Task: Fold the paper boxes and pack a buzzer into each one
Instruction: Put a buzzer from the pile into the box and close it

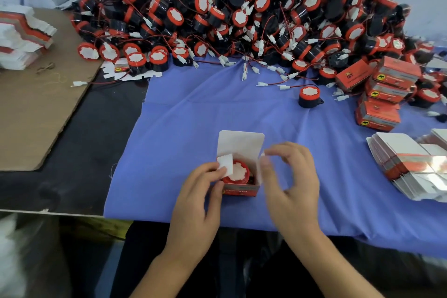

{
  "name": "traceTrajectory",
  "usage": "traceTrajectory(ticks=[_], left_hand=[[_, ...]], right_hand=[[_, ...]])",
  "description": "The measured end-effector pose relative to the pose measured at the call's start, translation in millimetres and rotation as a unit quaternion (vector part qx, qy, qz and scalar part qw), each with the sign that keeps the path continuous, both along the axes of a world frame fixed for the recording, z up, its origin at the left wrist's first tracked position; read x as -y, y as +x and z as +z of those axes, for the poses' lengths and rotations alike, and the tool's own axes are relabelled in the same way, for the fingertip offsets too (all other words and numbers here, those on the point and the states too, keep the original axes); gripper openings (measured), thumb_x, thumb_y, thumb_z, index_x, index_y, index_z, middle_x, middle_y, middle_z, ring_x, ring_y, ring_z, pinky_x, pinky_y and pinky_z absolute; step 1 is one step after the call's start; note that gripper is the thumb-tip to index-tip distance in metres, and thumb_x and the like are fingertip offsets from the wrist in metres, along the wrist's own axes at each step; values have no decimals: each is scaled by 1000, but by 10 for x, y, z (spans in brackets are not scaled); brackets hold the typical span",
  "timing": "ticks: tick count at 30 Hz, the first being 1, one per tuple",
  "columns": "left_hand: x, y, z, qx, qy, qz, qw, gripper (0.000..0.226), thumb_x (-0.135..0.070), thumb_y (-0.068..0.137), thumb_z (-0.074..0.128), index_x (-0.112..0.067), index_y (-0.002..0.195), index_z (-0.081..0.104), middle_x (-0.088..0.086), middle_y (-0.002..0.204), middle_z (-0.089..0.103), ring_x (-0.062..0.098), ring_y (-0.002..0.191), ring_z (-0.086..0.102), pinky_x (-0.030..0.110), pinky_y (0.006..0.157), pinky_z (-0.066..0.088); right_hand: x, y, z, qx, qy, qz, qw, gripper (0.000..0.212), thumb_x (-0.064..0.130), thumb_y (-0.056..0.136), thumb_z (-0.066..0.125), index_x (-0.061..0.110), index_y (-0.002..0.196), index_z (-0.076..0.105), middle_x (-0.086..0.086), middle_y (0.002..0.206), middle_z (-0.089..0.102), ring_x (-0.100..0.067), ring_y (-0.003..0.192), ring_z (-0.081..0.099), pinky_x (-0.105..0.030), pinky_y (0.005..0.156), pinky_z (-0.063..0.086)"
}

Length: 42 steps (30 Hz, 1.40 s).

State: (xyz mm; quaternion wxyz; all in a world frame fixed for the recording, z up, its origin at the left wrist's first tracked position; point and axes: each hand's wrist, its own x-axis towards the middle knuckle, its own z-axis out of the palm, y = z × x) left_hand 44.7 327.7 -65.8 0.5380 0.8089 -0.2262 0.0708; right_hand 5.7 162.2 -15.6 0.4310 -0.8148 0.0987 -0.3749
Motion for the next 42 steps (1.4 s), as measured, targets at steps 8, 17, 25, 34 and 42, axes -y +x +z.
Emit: traceTrajectory(ticks=[8, 17, 25, 34, 42], left_hand=[[58, 108, 154, 19, 59, 14, 998, 35, -42, 106, 44, -17, 106, 69, -19, 114, 55, 9, 112, 59, 29, 94, 52], [11, 283, 159, -83, -76, -42, 993, 49, -27, 92, 73, -50, 127, 47, -25, 133, 53, 5, 107, 68, 20, 79, 59], [-191, 309, 88, -106, 0, -147, 984, 47, -53, 83, 77, -32, 123, 64, -25, 151, 44, 6, 122, 64, 18, 95, 53], [-139, 433, 251, -21, 93, -108, 990, 37, -58, 92, 60, -40, 123, 66, -33, 133, 55, -1, 129, 53, 16, 103, 44], [-83, 496, 322, 6, 127, -77, 989, 35, -60, 94, 63, -32, 112, 73, -24, 116, 63, 1, 118, 54, 8, 98, 36]], right_hand=[[163, 113, -214, -157, 320, 86, 930, 32, 13, 91, 77, 30, 116, 65, 4, 106, 74, -17, 93, 71, -29, 82, 55], [229, 68, -273, -179, 175, 166, 954, 19, 24, 99, 67, 39, 110, 69, 6, 99, 68, -12, 78, 69, -30, 73, 56], [393, -77, -394, -166, 45, 222, 960, 31, 44, 94, 67, 37, 125, 67, 20, 149, 52, -7, 139, 51, -31, 106, 50], [404, -38, -404, -144, -102, 182, 967, 40, 46, 103, 56, 31, 140, 58, 21, 143, 56, -6, 140, 48, -22, 113, 38], [369, 28, -284, -163, -128, 172, 963, 36, 37, 108, 45, 23, 134, 66, 12, 141, 60, 1, 138, 46, -19, 114, 35]])
